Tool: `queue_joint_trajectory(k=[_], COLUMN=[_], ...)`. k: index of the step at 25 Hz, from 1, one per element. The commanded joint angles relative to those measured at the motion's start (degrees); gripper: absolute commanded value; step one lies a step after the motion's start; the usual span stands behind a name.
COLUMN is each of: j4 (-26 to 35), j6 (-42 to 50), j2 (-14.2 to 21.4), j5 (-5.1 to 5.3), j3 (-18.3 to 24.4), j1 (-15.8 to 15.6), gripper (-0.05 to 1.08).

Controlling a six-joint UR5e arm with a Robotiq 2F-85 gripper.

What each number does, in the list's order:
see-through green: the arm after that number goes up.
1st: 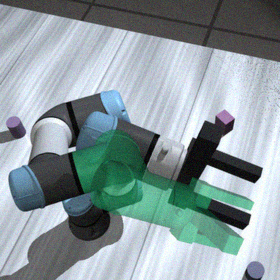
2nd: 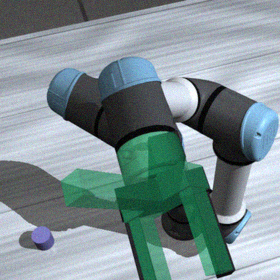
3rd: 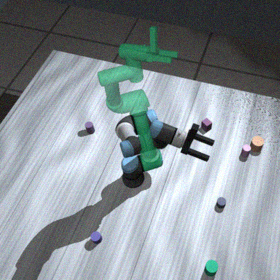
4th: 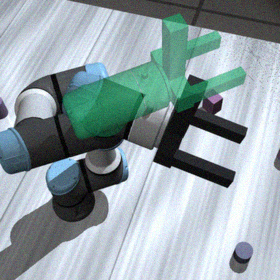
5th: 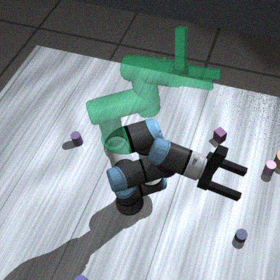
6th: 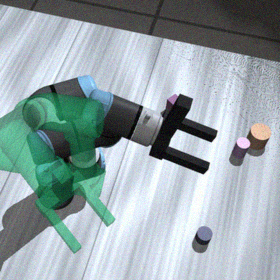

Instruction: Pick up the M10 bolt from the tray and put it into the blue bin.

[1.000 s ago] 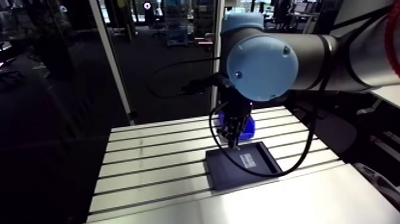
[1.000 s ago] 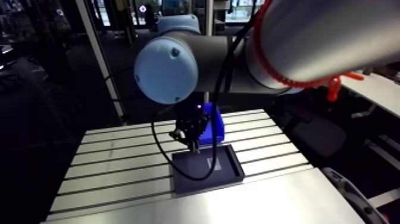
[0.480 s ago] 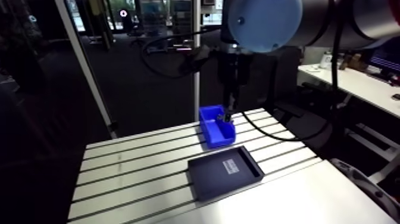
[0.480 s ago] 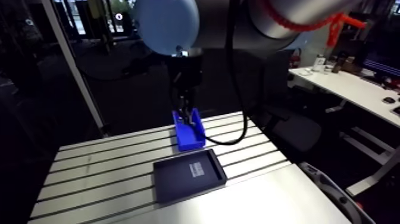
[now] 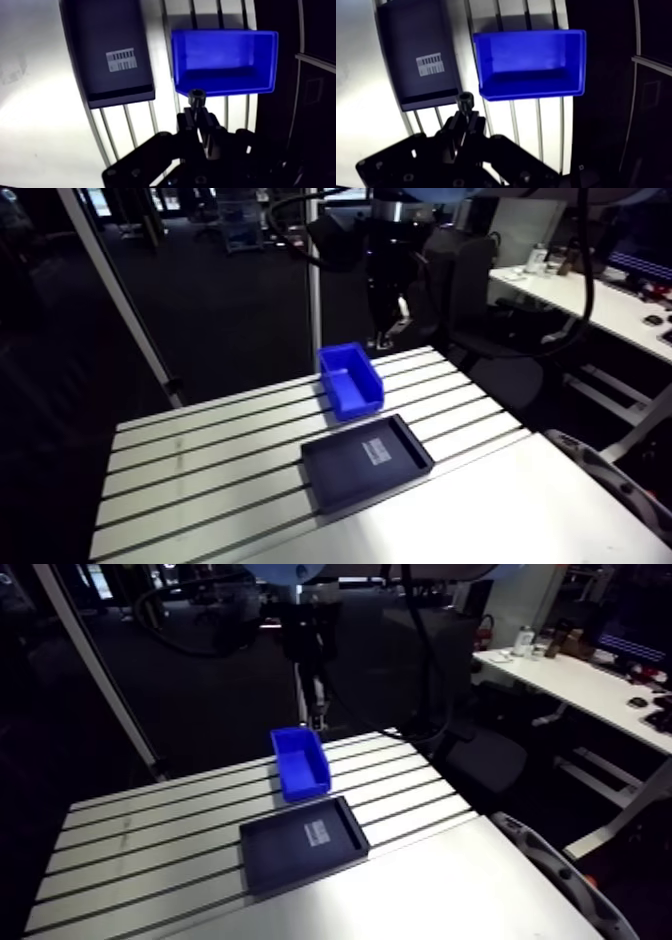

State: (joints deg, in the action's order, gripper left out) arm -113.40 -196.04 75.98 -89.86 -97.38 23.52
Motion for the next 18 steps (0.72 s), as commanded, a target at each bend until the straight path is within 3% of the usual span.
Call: queue_joint_trajectory(k=[1,7,18], j4=[-0.2,-0.3,-2.3], j6=[-3.7,-3.5,0.7], j2=[-5.9,-10.7,-14.7], j5=[-0.98,-0.98,-0.98], j3=[4.7,8.9,10.5], j1=[-0.3,-2.4,-4.4], gripper=[1.06,1.06,1.05])
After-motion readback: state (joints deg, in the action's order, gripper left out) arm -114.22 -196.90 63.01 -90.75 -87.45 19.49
